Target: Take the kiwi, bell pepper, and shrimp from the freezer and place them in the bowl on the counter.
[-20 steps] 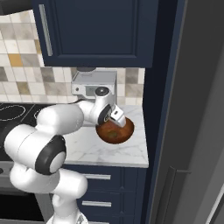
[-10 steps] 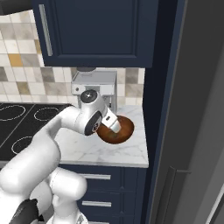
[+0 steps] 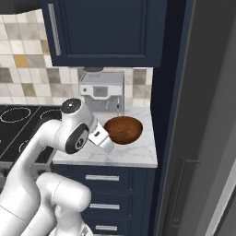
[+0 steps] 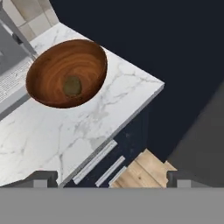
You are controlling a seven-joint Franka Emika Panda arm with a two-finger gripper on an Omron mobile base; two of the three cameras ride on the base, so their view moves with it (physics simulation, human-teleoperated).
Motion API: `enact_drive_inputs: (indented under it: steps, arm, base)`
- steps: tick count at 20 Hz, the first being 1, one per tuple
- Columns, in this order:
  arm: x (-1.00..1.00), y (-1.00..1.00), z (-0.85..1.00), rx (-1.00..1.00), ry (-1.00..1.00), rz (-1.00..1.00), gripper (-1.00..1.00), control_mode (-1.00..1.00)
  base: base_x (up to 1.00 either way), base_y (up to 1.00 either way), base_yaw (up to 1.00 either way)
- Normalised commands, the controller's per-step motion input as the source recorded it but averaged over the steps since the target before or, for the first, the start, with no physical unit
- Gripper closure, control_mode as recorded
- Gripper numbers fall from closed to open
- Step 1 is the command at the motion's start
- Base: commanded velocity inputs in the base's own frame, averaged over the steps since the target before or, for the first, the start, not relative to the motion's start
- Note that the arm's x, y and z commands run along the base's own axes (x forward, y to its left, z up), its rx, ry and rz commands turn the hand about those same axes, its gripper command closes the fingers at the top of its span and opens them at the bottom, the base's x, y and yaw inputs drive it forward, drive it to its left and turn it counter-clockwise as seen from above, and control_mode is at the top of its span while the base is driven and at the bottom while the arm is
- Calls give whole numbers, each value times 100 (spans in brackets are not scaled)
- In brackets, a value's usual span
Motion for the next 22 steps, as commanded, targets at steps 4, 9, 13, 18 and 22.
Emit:
enact_drive_inputs:
  steps: [4, 9, 13, 18, 22]
  arm:
    - [0, 0, 0, 0, 0, 0, -100, 100]
    - [0, 0, 0, 0, 0, 0, -100, 100]
    - [0, 0, 0, 0, 0, 0, -100, 100]
    - [0, 0, 0, 0, 0, 0, -100, 100]
    - [0, 0, 0, 0, 0, 0, -100, 100]
  base:
    - [-100, 30, -12]
    - [-100, 23, -11]
    - [-100, -14, -30]
    - [-94, -30, -65]
    - [-78, -22, -73]
